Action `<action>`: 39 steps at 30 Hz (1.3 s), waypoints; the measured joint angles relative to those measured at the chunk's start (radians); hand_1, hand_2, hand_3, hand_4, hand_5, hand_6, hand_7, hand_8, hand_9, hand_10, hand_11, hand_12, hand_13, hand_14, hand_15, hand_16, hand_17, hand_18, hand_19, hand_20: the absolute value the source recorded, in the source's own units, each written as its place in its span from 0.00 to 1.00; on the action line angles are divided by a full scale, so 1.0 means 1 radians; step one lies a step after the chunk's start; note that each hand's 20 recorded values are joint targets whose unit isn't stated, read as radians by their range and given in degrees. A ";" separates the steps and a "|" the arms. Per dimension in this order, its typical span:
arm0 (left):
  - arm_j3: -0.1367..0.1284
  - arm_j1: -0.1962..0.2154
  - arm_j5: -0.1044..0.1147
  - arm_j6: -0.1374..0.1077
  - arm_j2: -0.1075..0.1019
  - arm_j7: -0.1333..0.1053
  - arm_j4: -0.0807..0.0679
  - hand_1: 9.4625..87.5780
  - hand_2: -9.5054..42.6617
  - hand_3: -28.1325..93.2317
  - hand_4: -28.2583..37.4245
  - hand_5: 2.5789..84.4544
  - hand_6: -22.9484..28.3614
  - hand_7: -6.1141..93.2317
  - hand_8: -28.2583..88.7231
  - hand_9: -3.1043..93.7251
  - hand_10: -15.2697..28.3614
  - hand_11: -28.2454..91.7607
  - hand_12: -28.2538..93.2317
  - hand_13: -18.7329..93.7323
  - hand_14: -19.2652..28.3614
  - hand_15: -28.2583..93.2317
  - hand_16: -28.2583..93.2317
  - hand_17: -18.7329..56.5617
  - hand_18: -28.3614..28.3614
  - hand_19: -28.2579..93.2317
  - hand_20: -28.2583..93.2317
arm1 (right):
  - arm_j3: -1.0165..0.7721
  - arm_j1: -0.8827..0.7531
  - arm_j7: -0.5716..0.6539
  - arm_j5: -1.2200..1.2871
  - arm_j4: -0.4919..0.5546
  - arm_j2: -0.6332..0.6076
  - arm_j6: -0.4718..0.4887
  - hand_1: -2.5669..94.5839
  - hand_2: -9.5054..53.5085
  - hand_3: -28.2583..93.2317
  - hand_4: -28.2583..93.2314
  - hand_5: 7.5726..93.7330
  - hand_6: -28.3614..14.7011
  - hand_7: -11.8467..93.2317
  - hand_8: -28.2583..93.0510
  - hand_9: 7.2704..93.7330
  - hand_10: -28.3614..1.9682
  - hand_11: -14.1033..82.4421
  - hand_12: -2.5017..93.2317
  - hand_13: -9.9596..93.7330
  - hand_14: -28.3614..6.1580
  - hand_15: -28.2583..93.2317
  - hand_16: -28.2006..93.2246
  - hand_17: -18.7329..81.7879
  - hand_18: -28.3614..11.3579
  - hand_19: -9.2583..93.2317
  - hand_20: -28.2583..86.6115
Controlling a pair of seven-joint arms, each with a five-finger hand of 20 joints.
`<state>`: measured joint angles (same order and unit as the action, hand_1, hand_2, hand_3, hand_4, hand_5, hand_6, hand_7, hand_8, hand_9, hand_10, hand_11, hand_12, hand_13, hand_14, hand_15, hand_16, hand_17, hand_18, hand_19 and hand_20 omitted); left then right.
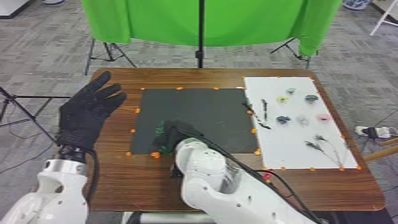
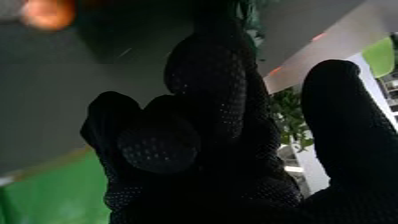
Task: Arrange flowers
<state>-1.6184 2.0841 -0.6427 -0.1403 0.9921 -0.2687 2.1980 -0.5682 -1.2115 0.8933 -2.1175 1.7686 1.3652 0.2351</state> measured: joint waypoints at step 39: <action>-0.071 0.178 0.034 -0.052 0.000 -0.094 0.044 0.18 0.29 0.90 0.06 0.45 0.64 0.17 0.17 0.40 0.80 0.43 0.32 0.41 0.99 0.65 0.16 0.13 0.96 0.68 0.34 | -0.467 -0.265 0.140 0.046 0.405 -0.477 -0.341 0.33 0.18 0.85 0.04 0.76 0.52 0.25 0.14 0.81 0.32 0.53 0.21 0.73 0.32 0.83 0.35 0.54 0.03 1.00 0.55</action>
<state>-1.6893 2.2624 -0.6090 -0.1921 0.9923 -0.3629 2.2416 -1.0348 -1.4766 1.0331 -2.0713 2.1737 0.8877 -0.1064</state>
